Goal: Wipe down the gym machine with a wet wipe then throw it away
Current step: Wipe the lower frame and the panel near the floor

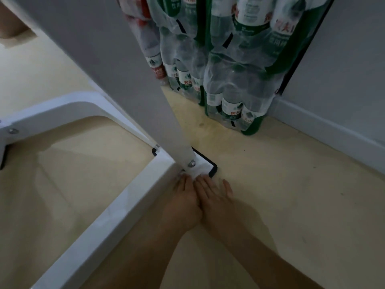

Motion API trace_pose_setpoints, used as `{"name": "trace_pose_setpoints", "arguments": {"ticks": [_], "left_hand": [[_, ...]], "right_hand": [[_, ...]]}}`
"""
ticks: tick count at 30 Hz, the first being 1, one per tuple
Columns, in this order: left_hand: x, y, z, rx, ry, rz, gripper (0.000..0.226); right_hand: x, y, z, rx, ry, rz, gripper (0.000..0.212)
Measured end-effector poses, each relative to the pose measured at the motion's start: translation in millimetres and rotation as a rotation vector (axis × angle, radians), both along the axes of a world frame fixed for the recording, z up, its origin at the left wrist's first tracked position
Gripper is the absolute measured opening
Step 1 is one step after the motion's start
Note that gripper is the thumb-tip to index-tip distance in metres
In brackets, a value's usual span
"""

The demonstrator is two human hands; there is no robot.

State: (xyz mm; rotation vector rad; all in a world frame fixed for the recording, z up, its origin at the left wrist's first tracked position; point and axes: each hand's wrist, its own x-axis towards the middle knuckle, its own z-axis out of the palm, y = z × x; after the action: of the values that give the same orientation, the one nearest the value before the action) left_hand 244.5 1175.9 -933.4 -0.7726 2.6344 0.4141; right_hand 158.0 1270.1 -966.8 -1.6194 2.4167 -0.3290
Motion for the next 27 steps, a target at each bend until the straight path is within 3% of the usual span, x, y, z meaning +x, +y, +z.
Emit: {"name": "trace_pose_setpoints", "arguments": {"ticks": [5, 8, 11, 13, 17, 20, 24, 27], "left_hand": [[-5.3, 15.1, 1.6, -0.011, -0.059, 0.072, 0.074], [-12.3, 25.7, 0.4, -0.023, -0.049, 0.08, 0.075], [-20.1, 24.0, -6.1, -0.009, -0.051, 0.104, 0.079], [-19.9, 23.8, -4.9, 0.018, 0.0, 0.123, 0.069], [-3.0, 25.9, 0.7, 0.087, 0.053, 0.183, 0.083], [-2.8, 22.3, 12.3, 0.113, -0.051, 0.228, 0.081], [-11.9, 21.1, 22.4, 0.059, -0.11, 0.208, 0.081], [-11.6, 19.1, 25.5, 0.087, -0.152, 0.225, 0.082]], "right_hand": [[-17.8, -22.4, 0.0, 0.05, -0.008, -0.097, 0.048], [-19.5, -9.2, 2.9, -0.152, -0.092, -0.146, 0.044], [-20.6, -7.8, 3.2, -0.347, -0.164, -0.06, 0.047], [-29.9, -13.1, 0.6, -0.272, -0.047, 0.036, 0.048], [-63.8, -28.2, 1.3, -0.042, 0.018, 0.172, 0.051], [-93.6, -49.3, 7.5, 0.133, -0.152, 0.259, 0.052], [-117.8, -85.9, 19.8, 0.26, -0.204, 0.413, 0.077], [-120.2, -131.0, 31.9, 0.27, -0.32, 0.415, 0.052]]}}
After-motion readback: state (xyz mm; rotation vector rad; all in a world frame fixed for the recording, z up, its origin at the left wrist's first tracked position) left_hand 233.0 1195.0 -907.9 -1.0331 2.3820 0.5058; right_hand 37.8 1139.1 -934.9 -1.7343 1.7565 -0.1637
